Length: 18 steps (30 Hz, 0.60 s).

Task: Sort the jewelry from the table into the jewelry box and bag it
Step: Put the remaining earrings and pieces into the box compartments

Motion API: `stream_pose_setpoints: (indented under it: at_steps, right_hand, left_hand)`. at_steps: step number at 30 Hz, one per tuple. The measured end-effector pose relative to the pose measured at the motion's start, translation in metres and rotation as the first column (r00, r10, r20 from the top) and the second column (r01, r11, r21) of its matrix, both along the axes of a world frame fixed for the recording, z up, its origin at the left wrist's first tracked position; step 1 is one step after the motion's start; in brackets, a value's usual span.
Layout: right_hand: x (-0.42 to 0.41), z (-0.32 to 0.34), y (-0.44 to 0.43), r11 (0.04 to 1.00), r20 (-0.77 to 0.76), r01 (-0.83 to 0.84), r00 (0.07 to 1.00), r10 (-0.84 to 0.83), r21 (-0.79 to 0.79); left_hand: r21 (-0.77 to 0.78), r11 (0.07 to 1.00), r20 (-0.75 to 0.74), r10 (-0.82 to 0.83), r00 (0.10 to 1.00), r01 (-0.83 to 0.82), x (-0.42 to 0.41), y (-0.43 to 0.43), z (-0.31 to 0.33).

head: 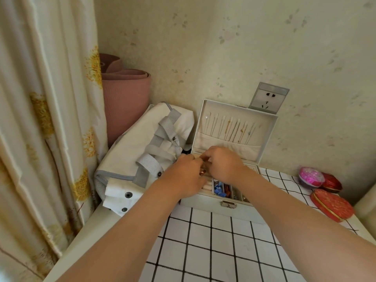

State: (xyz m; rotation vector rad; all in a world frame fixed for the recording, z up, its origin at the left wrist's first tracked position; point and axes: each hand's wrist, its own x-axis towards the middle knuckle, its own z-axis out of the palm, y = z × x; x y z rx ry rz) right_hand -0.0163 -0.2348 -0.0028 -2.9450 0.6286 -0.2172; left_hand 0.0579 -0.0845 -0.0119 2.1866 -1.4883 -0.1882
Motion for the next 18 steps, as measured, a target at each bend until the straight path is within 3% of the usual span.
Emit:
stream_pose_setpoints:
  at_steps: [4,8,12,18]
  right_hand:
    - [-0.023,0.012,-0.002,0.976,0.223,-0.004,0.974,-0.047,0.220]
    - [-0.067,0.028,-0.005,0.898,0.328,0.017,0.928,-0.178,0.440]
    - [-0.131,0.033,-0.015,0.881,0.327,0.080,0.910,-0.255,0.465]
    - [-0.223,0.023,-0.038,0.875,0.176,0.213,0.933,-0.314,0.434]
  left_hand:
    - [-0.071,0.997,0.019,0.016,1.000,-0.014,-0.012,-0.007,0.014]
    - [-0.113,0.993,0.006,-0.021,1.000,0.022,-0.036,-0.015,0.022]
    - [-0.148,0.985,0.013,-0.085,0.996,0.086,-0.071,-0.026,0.022]
    - [-0.149,0.973,0.012,-0.174,0.985,0.174,-0.130,-0.041,0.008]
